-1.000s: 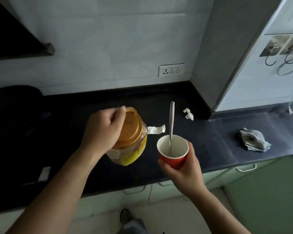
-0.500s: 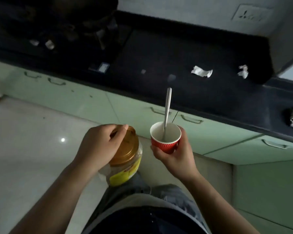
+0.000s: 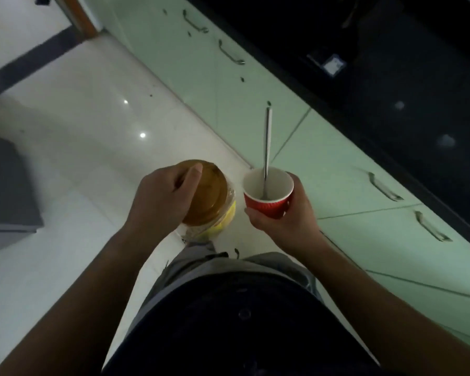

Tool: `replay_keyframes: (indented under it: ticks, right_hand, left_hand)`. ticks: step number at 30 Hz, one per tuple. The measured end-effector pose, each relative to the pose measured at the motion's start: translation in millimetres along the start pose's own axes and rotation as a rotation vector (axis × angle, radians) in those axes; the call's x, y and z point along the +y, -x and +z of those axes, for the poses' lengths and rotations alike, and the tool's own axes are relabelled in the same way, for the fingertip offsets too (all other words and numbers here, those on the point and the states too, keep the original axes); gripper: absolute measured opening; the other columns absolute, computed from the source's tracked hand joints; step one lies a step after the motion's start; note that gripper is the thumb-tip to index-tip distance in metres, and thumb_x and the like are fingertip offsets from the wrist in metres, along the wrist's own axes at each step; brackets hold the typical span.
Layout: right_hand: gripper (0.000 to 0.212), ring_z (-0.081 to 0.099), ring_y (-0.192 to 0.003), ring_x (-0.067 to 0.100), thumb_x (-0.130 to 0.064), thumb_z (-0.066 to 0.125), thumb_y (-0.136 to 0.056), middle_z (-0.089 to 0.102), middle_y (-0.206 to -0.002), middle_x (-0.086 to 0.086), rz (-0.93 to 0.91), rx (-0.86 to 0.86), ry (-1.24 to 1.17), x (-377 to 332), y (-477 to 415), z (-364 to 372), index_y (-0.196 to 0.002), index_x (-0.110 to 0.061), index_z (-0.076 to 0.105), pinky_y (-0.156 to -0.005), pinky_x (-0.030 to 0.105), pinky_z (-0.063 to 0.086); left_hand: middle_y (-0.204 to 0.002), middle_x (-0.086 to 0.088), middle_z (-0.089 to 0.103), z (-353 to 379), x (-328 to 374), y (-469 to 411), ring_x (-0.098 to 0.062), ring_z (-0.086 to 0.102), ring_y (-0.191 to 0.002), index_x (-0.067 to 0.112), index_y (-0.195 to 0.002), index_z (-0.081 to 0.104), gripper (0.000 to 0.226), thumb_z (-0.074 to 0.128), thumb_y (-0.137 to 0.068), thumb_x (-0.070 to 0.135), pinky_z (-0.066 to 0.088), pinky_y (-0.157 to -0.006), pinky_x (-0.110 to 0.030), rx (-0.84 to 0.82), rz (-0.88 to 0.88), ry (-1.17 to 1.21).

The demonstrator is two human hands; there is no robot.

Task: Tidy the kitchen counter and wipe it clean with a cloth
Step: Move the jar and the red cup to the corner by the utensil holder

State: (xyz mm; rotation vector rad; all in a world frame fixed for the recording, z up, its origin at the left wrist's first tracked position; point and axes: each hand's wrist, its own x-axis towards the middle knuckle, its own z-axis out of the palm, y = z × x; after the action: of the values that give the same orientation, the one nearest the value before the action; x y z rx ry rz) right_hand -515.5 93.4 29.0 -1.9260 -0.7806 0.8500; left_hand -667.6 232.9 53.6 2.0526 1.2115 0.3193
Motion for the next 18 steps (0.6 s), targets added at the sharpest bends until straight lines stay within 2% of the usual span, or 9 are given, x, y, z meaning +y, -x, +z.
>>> replay_keyframes:
  ticks: [3, 6, 8, 10, 14, 18]
  right_hand:
    - [0.076, 0.05, -0.097, -0.011, -0.029, 0.083, -0.061, 0.046, -0.104, -0.029, -0.068, -0.043, 0.003, -40.3, -45.0, 57.4, -0.117, -0.041, 0.033, -0.076, 0.013, 0.048]
    - [0.077, 0.045, -0.098, -0.021, -0.024, 0.084, -0.062, 0.045, -0.104, -0.029, -0.156, -0.069, -0.017, -78.4, -82.5, 105.4, -0.116, -0.041, 0.033, -0.074, 0.004, 0.045]
    - [0.074, 0.047, -0.1, -0.017, -0.022, 0.084, -0.062, 0.047, -0.106, -0.028, -0.19, -0.095, -0.031, -98.6, -102.3, 131.4, -0.111, -0.045, 0.034, -0.077, 0.006, 0.046]
    - [0.073, 0.049, -0.101, -0.014, -0.019, 0.084, -0.062, 0.048, -0.107, -0.025, -0.216, -0.125, -0.03, -113.8, -120.2, 152.7, -0.111, -0.044, 0.035, -0.079, 0.008, 0.046]
    - [0.072, 0.051, -0.099, -0.013, -0.01, 0.084, -0.063, 0.05, -0.107, -0.021, -0.275, -0.192, -0.028, -134.4, -162.2, 192.4, -0.116, -0.03, 0.039, -0.075, 0.005, 0.044]
    - [0.072, 0.05, -0.098, -0.016, -0.009, 0.083, -0.063, 0.049, -0.109, -0.021, -0.28, -0.26, -0.03, -155.8, -221.5, 234.7, -0.117, -0.026, 0.039, -0.074, 0.003, 0.042]
  left_hand:
    - [-0.062, 0.005, 0.053, -46.4, -41.7, -19.3, -0.009, 0.052, -0.062, 0.021, -0.068, 0.052, 0.034, 0.04, -0.095, 0.038, 0.037, -0.055, -0.022, -0.016, -0.022, -0.005]
    - [-0.056, -0.007, 0.055, -85.7, -78.6, -33.4, -0.021, 0.057, -0.056, 0.008, -0.067, 0.056, 0.049, 0.039, -0.092, 0.047, 0.045, -0.055, -0.032, 0.008, -0.052, -0.017]
    - [-0.055, -0.015, 0.055, -109.7, -99.8, -45.4, -0.03, 0.056, -0.054, 0.004, -0.066, 0.057, 0.059, 0.034, -0.085, 0.054, 0.048, -0.055, -0.041, 0.047, -0.082, -0.031]
    - [-0.061, -0.019, 0.06, -132.3, -118.9, -61.4, -0.032, 0.058, -0.059, 0.001, -0.073, 0.061, 0.064, 0.031, -0.083, 0.057, 0.051, -0.058, -0.043, 0.107, -0.111, -0.034]
    - [-0.077, -0.008, 0.065, -173.5, -152.3, -101.7, -0.023, 0.059, -0.069, 0.007, -0.091, 0.067, 0.042, 0.043, -0.094, 0.041, 0.046, -0.062, -0.025, 0.211, -0.185, 0.006]
    - [-0.082, 0.003, 0.061, -204.4, -183.2, -149.1, -0.009, 0.056, -0.072, 0.015, -0.104, 0.066, 0.035, 0.043, -0.093, 0.039, 0.042, -0.061, -0.017, 0.213, -0.249, 0.04]
